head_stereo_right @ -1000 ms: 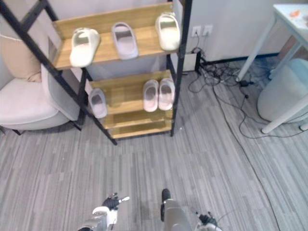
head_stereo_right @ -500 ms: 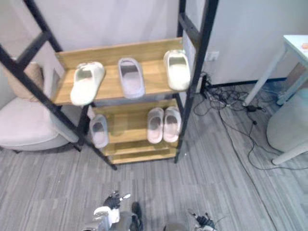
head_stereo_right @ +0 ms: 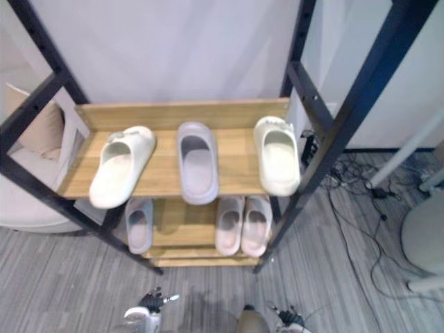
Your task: Organize the slippers on the shoe rack
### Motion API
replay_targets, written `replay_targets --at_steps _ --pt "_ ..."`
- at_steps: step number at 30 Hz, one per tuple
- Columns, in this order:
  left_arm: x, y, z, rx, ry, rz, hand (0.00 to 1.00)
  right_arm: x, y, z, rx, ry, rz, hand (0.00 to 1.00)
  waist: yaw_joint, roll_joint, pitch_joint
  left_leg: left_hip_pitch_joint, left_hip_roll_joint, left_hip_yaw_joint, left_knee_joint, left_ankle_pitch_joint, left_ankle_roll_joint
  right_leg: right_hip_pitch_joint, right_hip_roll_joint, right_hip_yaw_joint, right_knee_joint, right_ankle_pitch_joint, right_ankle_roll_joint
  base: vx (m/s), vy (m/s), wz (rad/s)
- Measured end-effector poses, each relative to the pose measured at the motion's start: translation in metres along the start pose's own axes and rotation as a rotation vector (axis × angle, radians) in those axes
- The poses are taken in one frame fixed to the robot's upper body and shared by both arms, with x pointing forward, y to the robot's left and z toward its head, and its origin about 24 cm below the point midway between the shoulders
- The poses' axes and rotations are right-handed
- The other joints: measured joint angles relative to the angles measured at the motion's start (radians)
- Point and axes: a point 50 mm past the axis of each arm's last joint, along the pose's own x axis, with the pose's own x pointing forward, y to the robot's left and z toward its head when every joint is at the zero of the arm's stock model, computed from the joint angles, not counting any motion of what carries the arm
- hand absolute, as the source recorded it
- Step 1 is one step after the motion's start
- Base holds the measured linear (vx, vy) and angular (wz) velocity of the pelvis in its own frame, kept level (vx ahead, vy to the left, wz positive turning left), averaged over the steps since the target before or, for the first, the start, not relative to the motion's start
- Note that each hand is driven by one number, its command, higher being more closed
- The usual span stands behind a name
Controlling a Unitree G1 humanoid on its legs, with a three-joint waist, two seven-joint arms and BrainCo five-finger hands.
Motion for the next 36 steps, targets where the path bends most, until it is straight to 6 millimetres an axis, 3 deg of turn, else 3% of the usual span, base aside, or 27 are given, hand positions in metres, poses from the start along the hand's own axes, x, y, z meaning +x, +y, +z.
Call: replay_targets --at_steps 6,16,18,22,25,29,36 --pt "0.0 0.005 -0.005 -0.035 0.021 0.015 0.0 -0.003 -0.019 -0.015 -0.015 0.042 -0.046 0.0 -0.006 -0.005 -0.006 0.026 0.017 -0.052 -0.001 0.012 -0.017 0.111 0.02 -0.021 -0.141 0.049 -0.002 0.06 -0.039 0.07" --pt "-0.001 0.029 -0.01 -0.015 0.032 0.075 0.0 -0.003 -0.012 -0.019 -0.004 0.053 -0.031 0.0 -0.006 -0.031 0.0 0.007 -0.002 -0.07 -0.067 0.003 -0.023 0.157 0.003 -0.037 -0.333 0.191 0.022 -0.09 0.053 0.07" --pt "-0.002 0.034 -0.013 -0.008 0.041 0.09 0.0 -0.003 -0.006 -0.016 -0.022 0.033 -0.013 0.0 -0.004 -0.042 0.001 -0.005 -0.006 -0.066 -0.055 0.003 -0.023 0.157 -0.003 -0.031 -0.357 0.214 0.02 -0.15 0.01 -0.14" --pt "-0.002 0.035 -0.012 0.042 0.04 0.088 0.0 -0.012 0.0 0.018 -0.06 -0.189 0.029 0.0 -0.014 -0.044 0.0 -0.02 -0.01 -0.055 -0.052 -0.004 -0.032 0.145 -0.006 -0.017 -0.378 0.231 0.022 -0.09 -0.009 -0.12" --pt "-0.002 0.03 -0.011 0.052 0.031 0.077 0.0 -0.033 -0.003 0.055 -0.059 -0.42 0.043 0.0 -0.024 -0.043 -0.001 -0.024 -0.004 -0.05 -0.053 -0.006 -0.036 0.136 0.001 -0.012 -0.378 0.231 0.021 -0.02 -0.023 -0.09" --pt "-0.002 0.026 -0.01 0.074 0.02 0.072 0.0 -0.091 -0.005 0.1 -0.087 -0.776 0.055 0.0 -0.031 -0.031 -0.012 -0.035 0.013 -0.048 -0.054 -0.008 -0.054 0.122 0.017 -0.008 -0.377 0.229 0.018 0.03 -0.021 -0.05" --pt "-0.002 0.013 -0.008 0.147 0.0 0.036 0.0 -0.164 0.012 0.136 -0.139 -1.165 0.117 0.0 -0.042 -0.024 -0.014 -0.016 0.012 -0.048 -0.051 0.002 -0.052 0.111 0.024 -0.005 -0.324 0.203 0.013 0.07 0.013 -0.02"
